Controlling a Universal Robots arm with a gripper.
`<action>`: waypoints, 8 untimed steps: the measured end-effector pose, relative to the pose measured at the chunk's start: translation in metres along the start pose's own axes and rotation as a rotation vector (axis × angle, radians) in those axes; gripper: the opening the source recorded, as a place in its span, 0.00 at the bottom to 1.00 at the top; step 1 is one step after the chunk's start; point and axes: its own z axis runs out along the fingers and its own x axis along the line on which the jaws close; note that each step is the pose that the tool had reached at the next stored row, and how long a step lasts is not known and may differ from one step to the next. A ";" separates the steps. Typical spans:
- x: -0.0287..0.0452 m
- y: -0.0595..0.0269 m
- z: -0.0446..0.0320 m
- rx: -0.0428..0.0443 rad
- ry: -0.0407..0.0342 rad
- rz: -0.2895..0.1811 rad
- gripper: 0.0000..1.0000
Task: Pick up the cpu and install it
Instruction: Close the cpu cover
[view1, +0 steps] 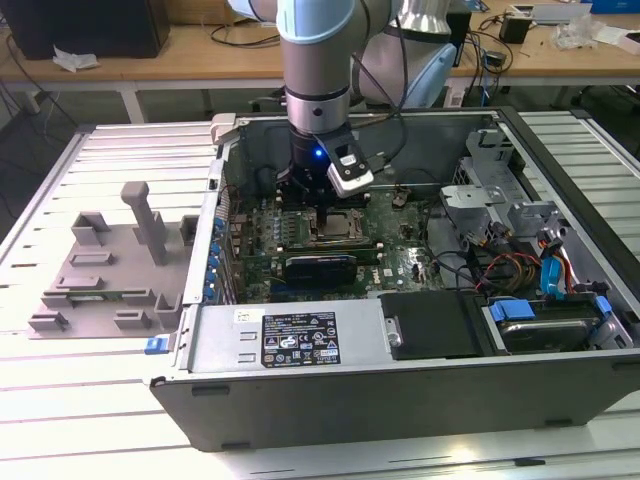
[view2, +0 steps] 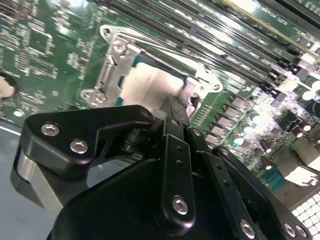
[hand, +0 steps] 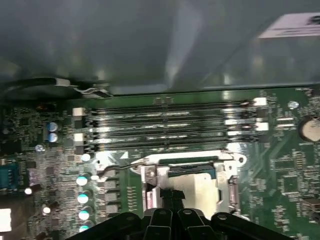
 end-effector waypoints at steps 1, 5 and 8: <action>0.0014 -0.0002 0.0007 0.0001 0.0001 -0.001 0.11; 0.0079 -0.0007 0.0047 -0.0002 0.0005 -0.011 0.11; 0.0089 -0.0008 0.0052 -0.0004 0.0010 -0.025 0.11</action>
